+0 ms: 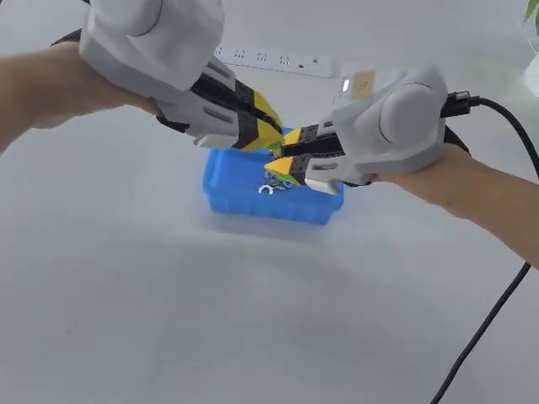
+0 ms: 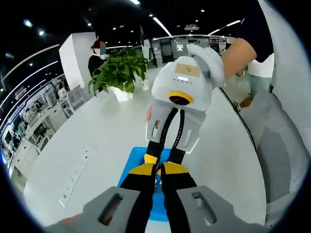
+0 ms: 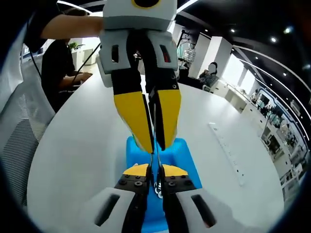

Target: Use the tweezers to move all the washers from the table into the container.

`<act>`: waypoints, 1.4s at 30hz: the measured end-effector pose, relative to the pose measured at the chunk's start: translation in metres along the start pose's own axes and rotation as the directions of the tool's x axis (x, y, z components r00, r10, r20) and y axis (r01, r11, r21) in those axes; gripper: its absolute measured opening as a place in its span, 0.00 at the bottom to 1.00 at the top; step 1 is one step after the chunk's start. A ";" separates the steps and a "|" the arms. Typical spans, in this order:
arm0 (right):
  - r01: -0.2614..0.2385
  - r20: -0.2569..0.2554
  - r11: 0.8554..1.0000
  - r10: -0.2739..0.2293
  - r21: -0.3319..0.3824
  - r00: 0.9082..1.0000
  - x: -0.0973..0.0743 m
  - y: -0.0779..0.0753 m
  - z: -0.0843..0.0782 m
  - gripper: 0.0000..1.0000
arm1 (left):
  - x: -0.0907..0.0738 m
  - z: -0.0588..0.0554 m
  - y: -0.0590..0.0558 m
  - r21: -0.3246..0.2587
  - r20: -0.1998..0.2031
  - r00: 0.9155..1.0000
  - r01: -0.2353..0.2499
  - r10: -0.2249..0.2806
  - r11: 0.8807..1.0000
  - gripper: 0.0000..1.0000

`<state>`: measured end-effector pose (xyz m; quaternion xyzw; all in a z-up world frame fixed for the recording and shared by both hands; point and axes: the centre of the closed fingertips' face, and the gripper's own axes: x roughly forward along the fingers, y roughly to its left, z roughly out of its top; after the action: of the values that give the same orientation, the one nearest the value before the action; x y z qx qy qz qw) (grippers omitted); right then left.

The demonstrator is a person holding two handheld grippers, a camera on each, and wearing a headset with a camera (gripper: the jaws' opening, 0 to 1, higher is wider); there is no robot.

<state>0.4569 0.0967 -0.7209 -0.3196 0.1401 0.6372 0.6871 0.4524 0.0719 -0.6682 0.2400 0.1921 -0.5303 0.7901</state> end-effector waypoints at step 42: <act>-0.186 -0.074 0.981 0.182 -0.053 0.980 -0.025 0.078 0.001 0.07 | 0.002 -0.048 -0.081 -0.015 -0.072 0.991 0.115 -0.116 0.993 0.08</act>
<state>0.3781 0.0761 -0.7257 -0.3471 0.1736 0.6907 0.6101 0.3752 0.0721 -0.7228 0.2436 0.2371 -0.5649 0.7519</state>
